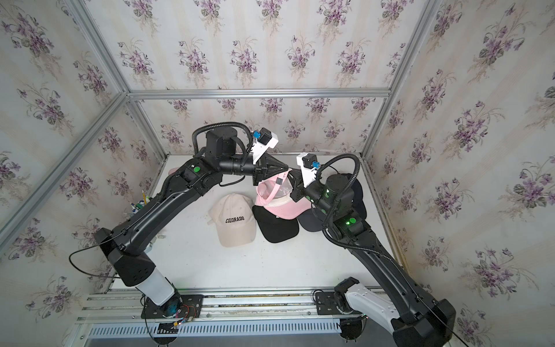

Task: Open the adjustable buckle of the baseball cap
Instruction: Open the adjustable buckle on the baseball cap.

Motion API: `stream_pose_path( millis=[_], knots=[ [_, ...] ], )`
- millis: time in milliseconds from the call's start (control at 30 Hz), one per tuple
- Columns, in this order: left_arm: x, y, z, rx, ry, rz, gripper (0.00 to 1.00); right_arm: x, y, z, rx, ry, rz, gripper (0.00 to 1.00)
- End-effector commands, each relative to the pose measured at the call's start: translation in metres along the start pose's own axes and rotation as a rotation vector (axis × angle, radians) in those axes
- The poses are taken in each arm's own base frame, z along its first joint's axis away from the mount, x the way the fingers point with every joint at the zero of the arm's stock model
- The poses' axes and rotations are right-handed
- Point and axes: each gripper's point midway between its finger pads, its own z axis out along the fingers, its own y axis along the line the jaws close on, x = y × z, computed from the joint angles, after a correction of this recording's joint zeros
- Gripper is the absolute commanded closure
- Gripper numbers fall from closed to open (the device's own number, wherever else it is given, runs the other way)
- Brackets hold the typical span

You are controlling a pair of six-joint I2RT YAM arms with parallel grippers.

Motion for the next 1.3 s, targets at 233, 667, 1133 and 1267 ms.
stream_pose_path(
  millis=[233,667,1133,1267],
  knots=[
    [-0.022,-0.013,-0.017,-0.007,-0.063,0.070,1.00,0.008,-0.012,0.009,0.060,0.026,0.060,1.00],
    [-0.016,-0.023,-0.035,-0.049,-0.069,0.117,1.00,0.018,-0.026,0.023,0.119,0.055,0.161,1.00],
    [-0.009,-0.022,-0.039,-0.078,-0.047,0.130,0.78,0.016,-0.030,0.030,0.140,0.066,0.195,1.00],
    [-0.008,-0.014,-0.039,-0.119,-0.042,0.130,0.57,0.004,-0.026,0.028,0.118,0.041,0.193,1.00]
  ],
)
